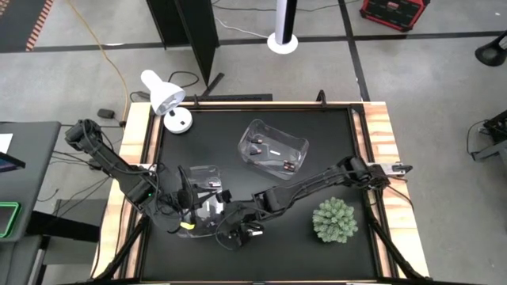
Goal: Sort batteries
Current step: Put the silver battery into the bottom transparent bin
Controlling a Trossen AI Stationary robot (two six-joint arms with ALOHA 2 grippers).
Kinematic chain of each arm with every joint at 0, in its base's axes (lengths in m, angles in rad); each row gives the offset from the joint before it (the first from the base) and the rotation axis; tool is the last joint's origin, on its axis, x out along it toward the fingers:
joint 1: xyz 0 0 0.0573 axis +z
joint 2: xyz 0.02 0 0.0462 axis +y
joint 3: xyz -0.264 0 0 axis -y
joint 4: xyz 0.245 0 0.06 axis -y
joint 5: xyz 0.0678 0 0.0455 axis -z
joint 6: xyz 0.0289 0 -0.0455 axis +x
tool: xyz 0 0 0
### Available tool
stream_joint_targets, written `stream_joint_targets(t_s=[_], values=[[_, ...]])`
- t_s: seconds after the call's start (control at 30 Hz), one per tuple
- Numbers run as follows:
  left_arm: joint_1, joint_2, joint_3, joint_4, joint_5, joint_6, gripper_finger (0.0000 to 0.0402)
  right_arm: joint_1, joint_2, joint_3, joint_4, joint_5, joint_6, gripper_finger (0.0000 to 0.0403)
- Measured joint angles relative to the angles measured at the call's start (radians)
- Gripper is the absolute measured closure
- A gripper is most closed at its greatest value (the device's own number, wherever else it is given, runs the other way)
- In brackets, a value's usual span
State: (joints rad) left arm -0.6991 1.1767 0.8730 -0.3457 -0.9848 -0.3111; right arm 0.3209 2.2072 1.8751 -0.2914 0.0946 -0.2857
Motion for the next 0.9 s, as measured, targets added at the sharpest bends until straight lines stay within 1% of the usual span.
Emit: stream_joint_targets(t_s=[0.13,0.4,0.5,0.73,0.9], values=[[0.000,0.000,0.000,0.001,0.000,0.000,0.0381,0.004,0.043,-0.003,0.016,-0.008,0.020,0.0387],[0.000,0.000,0.000,-0.001,0.001,0.000,0.0381,0.003,0.040,-0.002,-0.004,-0.010,0.042,0.0383],[0.000,0.000,0.000,-0.003,0.001,0.000,0.0381,0.003,0.040,-0.002,-0.022,-0.015,0.045,0.0366],[0.000,0.000,0.000,-0.003,0.001,-0.001,0.0381,0.001,0.040,-0.001,-0.021,-0.015,0.052,0.0307],[0.000,0.000,0.000,-0.003,0.002,-0.004,0.0381,0.001,0.040,-0.001,-0.020,-0.015,0.051,0.0275]])
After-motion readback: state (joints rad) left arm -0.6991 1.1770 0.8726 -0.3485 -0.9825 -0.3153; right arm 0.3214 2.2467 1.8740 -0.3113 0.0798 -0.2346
